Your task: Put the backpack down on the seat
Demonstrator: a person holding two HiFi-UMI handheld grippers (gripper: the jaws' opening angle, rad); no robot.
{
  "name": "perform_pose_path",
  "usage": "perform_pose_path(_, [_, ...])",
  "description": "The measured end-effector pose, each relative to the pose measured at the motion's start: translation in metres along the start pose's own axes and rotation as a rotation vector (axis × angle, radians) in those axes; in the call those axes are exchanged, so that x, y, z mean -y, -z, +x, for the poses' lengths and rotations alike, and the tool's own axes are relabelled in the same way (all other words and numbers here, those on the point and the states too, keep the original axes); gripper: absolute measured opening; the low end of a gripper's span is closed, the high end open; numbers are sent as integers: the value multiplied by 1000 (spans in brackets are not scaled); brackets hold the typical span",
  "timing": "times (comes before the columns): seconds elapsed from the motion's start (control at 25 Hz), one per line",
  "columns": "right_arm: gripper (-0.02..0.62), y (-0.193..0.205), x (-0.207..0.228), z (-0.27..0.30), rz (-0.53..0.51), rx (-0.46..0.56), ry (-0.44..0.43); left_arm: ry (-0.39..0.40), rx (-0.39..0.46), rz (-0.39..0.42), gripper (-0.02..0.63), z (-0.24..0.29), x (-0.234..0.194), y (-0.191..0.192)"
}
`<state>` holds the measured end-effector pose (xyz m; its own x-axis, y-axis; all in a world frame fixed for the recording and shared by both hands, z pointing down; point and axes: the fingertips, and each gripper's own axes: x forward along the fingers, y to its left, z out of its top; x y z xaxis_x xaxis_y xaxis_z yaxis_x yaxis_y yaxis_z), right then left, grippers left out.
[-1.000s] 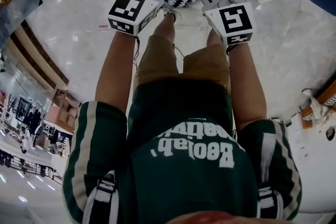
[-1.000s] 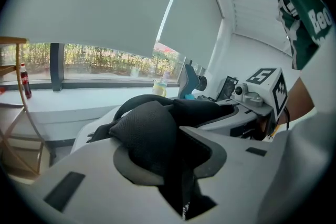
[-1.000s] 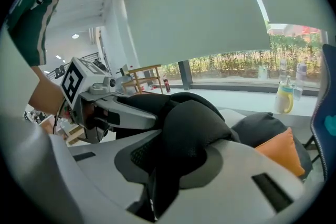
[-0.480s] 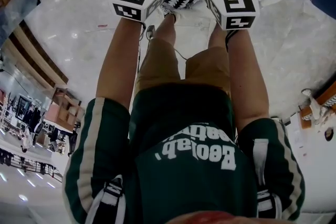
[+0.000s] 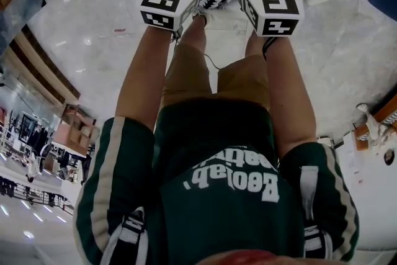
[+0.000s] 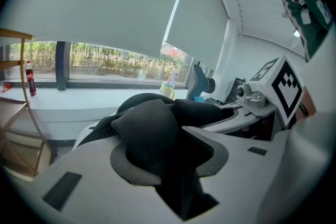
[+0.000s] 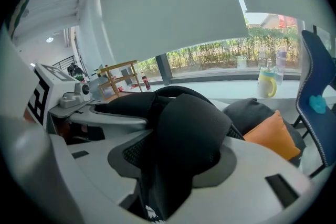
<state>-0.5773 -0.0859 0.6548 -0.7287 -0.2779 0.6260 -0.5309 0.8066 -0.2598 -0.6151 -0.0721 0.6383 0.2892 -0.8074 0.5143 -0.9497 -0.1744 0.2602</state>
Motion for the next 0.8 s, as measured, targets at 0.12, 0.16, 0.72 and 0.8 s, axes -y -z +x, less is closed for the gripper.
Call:
perform_pose_path(0.12, [219,7,3,-4,15,-25,54,-23,-11,8,161,-2,4,7])
perform_pose_path(0.16, [225,10,4,-6,17,-32,73,-32,-13,11,163,-4,5,9])
perform_pose_path(0.72, [267,39,10,-32,-3,-163,193,-79,-41,13,233,-27,15,30])
perform_pose_path(0.8, [273,44,17,-39,-3,-173,223,-94,-59,27,249,-28,18,33])
